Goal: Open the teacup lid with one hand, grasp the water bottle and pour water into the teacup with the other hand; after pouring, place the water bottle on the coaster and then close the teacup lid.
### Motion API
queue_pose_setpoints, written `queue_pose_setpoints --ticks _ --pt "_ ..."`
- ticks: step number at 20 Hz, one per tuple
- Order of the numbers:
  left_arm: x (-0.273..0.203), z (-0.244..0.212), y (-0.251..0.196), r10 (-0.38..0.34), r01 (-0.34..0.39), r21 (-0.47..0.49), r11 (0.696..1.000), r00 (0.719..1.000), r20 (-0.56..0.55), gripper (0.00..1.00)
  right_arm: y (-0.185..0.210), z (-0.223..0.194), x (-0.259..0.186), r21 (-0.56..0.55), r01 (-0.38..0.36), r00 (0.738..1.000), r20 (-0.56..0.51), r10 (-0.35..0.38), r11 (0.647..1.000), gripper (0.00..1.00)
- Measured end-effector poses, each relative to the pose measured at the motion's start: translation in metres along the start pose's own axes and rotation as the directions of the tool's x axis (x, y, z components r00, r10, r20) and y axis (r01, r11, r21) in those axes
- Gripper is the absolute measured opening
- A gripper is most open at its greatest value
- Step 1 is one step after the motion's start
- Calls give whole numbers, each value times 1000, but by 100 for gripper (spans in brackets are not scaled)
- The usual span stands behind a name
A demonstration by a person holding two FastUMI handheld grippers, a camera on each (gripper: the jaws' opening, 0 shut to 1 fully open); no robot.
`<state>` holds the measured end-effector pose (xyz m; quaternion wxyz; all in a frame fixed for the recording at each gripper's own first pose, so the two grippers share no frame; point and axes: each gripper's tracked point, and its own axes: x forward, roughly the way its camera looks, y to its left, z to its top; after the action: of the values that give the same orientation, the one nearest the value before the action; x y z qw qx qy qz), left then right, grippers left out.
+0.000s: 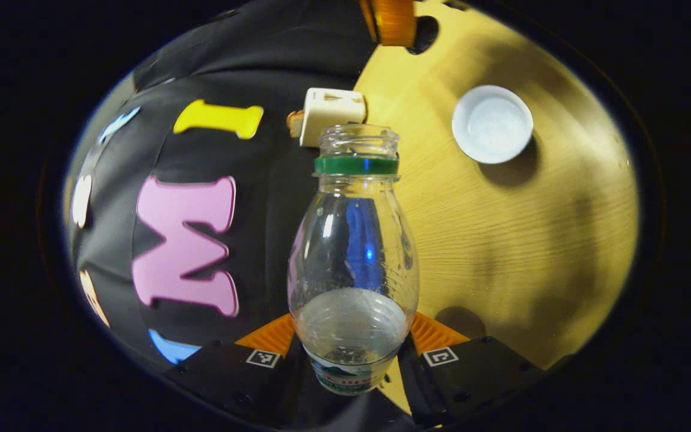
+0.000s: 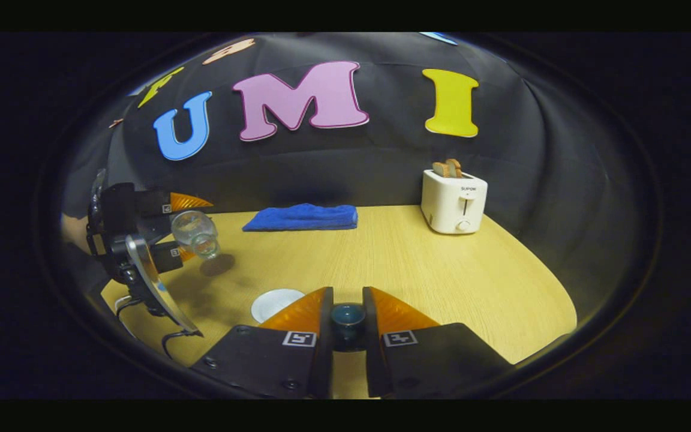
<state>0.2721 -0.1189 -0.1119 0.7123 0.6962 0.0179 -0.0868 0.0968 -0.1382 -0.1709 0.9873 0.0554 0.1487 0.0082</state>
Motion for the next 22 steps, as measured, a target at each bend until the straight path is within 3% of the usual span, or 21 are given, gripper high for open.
queue_pose_setpoints --ticks 2,4,8,13,16,18,22 --pt "3 -6 1 15 -16 -131 991 1000 -10 71 7 7 0 8 -12 1000 8 12 1000 25" --pt "5 -15 -3 22 -29 -275 961 999 -29 71 11 11 2 3 -15 1000 9 15 1000 28" --pt "26 -30 -19 15 -45 -531 846 998 -62 71 27 18 5 6 -34 999 15 34 999 25" --pt "50 -30 -47 19 -48 -782 621 999 -46 71 53 14 10 -10 -69 997 13 70 998 25" --pt "52 -14 -55 26 -18 -893 449 1000 -7 71 68 9 16 -21 -87 996 10 87 996 28" --pt "61 -5 -54 43 2 -935 355 999 19 71 76 5 21 -24 -93 996 13 93 995 26" --pt "83 2 -50 87 64 -978 199 993 83 71 85 -6 31 -29 -99 995 6 99 995 25"
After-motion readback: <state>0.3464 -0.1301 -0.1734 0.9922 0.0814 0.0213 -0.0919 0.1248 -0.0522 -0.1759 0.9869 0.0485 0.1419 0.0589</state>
